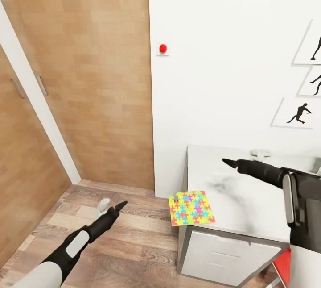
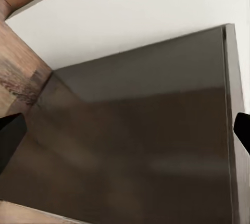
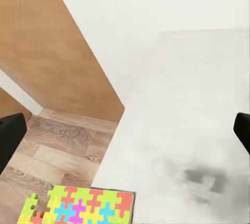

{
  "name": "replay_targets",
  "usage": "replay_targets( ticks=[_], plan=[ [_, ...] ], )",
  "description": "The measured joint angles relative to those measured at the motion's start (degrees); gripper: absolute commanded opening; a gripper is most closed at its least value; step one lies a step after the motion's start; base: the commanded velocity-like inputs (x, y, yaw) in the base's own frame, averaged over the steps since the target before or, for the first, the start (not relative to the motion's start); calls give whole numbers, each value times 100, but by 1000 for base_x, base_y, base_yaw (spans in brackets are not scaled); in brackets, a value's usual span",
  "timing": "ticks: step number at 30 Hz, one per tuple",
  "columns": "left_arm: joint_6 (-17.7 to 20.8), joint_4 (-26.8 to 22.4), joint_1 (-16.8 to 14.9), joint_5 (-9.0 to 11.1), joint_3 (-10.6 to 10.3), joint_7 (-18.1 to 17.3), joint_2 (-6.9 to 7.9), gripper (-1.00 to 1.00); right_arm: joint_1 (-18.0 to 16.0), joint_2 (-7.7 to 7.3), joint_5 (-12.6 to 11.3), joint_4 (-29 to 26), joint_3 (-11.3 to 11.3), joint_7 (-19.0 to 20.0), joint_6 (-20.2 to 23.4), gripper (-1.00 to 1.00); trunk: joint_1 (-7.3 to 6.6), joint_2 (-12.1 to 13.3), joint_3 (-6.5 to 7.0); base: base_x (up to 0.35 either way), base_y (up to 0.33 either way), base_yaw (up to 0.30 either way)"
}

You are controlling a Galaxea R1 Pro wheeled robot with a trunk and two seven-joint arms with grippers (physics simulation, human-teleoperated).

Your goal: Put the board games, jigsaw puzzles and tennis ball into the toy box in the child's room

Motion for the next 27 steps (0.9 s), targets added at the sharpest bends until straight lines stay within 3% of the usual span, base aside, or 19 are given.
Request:
replay_targets(
  ticks=[6,9,13,27],
  plan=[
    [-374,639,-2,57,28,-127,-25,100,-78,-432,-12,-172,-211,90,-171,100,0,0,0,0,0,-37],
    [-360,846,-12,48,27,-552,-31,100,-106,-553,-17,-193,-254,451,-177,100,0,0,0,0,0,-209],
    [-152,922,-44,24,13,-1180,-56,100,-113,-596,-16,-200,-270,668,-181,100,0,0,0,0,0,-270],
    [100,931,-129,2,-13,-1870,-183,100,-113,-610,-16,-208,-270,749,-183,100,0,0,0,0,0,-292]
  ],
)
